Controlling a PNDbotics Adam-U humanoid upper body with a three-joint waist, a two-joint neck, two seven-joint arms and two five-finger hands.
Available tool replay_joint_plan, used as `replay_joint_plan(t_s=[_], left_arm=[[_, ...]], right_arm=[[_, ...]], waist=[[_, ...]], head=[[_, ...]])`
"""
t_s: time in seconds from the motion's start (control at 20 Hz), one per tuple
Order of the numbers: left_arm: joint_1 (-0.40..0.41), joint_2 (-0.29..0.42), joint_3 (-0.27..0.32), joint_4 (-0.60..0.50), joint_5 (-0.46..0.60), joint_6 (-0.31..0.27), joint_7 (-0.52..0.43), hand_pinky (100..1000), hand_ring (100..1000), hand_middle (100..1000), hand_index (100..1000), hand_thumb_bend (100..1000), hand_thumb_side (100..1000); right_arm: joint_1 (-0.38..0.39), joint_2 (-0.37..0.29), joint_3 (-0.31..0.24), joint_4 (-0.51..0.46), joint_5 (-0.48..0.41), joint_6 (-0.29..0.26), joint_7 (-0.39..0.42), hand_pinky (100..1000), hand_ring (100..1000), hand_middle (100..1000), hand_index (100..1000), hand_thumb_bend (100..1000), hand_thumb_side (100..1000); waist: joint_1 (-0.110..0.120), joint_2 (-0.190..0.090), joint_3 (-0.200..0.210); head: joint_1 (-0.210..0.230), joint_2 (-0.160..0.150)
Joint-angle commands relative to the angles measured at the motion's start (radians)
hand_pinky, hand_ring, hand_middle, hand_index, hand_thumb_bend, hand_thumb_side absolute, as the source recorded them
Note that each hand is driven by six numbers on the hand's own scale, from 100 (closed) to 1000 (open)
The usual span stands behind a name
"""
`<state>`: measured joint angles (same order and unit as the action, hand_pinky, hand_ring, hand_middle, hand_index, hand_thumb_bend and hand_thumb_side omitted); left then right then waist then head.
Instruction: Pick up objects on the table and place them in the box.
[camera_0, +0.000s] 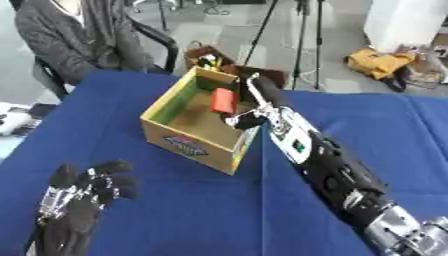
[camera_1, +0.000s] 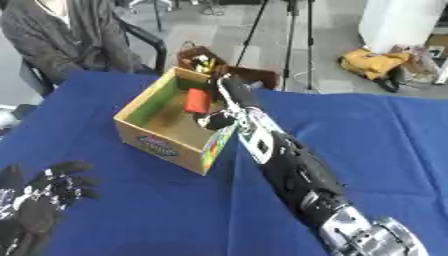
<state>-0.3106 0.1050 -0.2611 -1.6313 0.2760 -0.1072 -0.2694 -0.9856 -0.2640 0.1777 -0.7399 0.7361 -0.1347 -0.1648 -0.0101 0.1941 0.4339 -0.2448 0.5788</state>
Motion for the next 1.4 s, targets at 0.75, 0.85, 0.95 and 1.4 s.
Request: replay_joint_plan(t_s=[0.75, 0.85, 0.95, 1.4], left_arm=[[-0.016, -0.001, -0.008, -0.014, 0.008, -0.001, -0.008, 636, 689, 717, 788, 451, 1000], [-0.015, -0.002, -0.008, -0.013, 0.008, -0.001, -0.008, 636, 689, 717, 788, 454, 1000], [-0.003, -0.001, -0.005, -0.008, 0.008, -0.001, -0.005, 636, 690, 717, 788, 455, 1000], [0.024, 0.016, 0.024, -0.002, 0.002, -0.012, 0.021, 636, 691, 718, 788, 453, 1000]], right_arm=[[-0.014, -0.007, -0.011, -0.037, 0.127, -0.093, 0.184, 864, 880, 944, 965, 732, 755], [-0.014, -0.007, -0.010, -0.042, 0.122, -0.091, 0.187, 883, 902, 980, 988, 753, 799], [-0.026, 0.001, -0.027, -0.076, 0.100, -0.110, 0.176, 827, 851, 901, 942, 714, 778], [0.031, 0.020, -0.038, -0.315, -0.041, -0.125, 0.028, 712, 758, 764, 860, 440, 755]], waist=[[0.003, -0.013, -0.040], [0.002, -0.014, -0.042], [0.003, -0.022, -0.073], [0.012, -0.038, -0.189]], head=[[-0.001, -0.014], [-0.001, -0.014], [0.007, -0.002], [0.044, 0.032]])
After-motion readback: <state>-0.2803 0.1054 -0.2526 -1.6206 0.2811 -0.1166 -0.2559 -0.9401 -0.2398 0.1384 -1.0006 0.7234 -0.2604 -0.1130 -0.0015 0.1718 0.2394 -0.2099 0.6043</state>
